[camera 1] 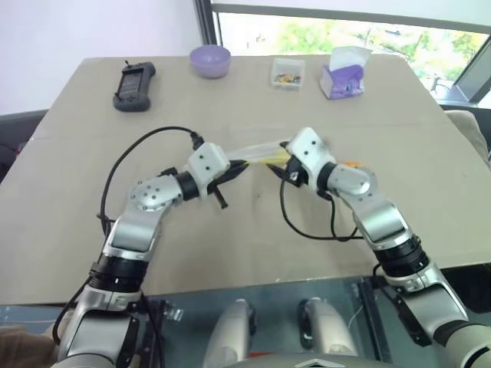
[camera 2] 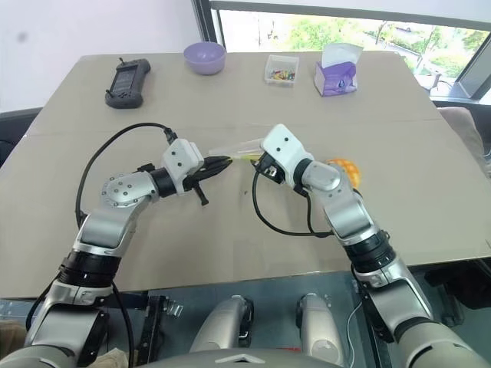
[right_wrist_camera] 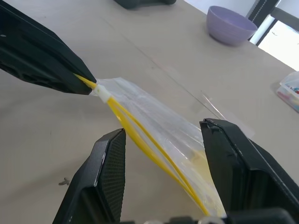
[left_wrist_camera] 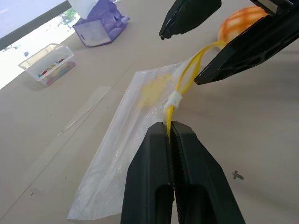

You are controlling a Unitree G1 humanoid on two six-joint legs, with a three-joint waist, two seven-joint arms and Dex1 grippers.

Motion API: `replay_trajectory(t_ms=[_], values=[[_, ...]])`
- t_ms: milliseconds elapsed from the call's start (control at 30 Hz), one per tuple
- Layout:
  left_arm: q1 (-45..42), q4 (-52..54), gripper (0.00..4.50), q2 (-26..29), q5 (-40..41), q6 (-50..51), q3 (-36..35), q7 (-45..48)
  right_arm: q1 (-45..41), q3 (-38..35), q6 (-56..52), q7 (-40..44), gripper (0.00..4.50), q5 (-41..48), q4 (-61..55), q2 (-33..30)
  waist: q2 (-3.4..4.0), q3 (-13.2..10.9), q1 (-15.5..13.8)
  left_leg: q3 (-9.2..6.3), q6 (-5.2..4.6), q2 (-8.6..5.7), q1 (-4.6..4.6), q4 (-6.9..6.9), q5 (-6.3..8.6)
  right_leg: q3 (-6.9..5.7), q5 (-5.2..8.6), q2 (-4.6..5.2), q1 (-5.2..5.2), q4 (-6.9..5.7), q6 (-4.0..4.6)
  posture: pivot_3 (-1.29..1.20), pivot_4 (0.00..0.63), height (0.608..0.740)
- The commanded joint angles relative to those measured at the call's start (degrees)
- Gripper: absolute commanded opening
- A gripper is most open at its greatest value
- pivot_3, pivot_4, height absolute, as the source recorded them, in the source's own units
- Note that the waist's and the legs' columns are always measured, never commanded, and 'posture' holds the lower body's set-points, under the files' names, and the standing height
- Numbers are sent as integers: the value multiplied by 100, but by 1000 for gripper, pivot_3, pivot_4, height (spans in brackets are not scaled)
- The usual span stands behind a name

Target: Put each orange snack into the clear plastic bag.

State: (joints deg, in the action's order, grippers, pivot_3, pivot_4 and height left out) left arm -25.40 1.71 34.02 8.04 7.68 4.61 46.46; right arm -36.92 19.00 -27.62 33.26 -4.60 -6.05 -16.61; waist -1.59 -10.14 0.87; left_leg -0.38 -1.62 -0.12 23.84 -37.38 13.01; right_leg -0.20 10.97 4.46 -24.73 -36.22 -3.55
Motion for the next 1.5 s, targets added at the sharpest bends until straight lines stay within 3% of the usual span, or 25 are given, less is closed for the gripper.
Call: replay_trajectory(t_ms=[33, 867, 1133, 1500], values=[[4, 226, 0, 39, -17, -161, -89, -2, -116, -202, 7, 5, 2772, 69, -273, -21, 0, 0, 0, 0, 0, 0, 0, 0, 0, 0, 0, 0, 0, 0, 0, 0, 150, 740], [97, 448, 0, 24, 44, -289, -38, 95, -261, 77, 185, -246, 2772, -368, 270, 32, 0, 0, 1, 0, 0, 0, 0, 0, 0, 0, 0, 0, 0, 0, 0, 0, 150, 740], [392, 645, 0, 7, 16, -459, 44, 190, -279, -276, -185, -925, 2772, -390, 937, 616, 1, 1, 18, 2, 0, 2, -1, 0, 0, 2, 0, -1, 0, 0, 0, 0, 150, 740], [542, 302, 0, 124, -3, -585, -193, 131, -176, -709, 342, -1431, 2772, -600, 1965, -2, 1, 0, 19, 1, 0, 0, 0, 2, 0, 2, 0, 0, 0, 2, 1, 0, 150, 740]])
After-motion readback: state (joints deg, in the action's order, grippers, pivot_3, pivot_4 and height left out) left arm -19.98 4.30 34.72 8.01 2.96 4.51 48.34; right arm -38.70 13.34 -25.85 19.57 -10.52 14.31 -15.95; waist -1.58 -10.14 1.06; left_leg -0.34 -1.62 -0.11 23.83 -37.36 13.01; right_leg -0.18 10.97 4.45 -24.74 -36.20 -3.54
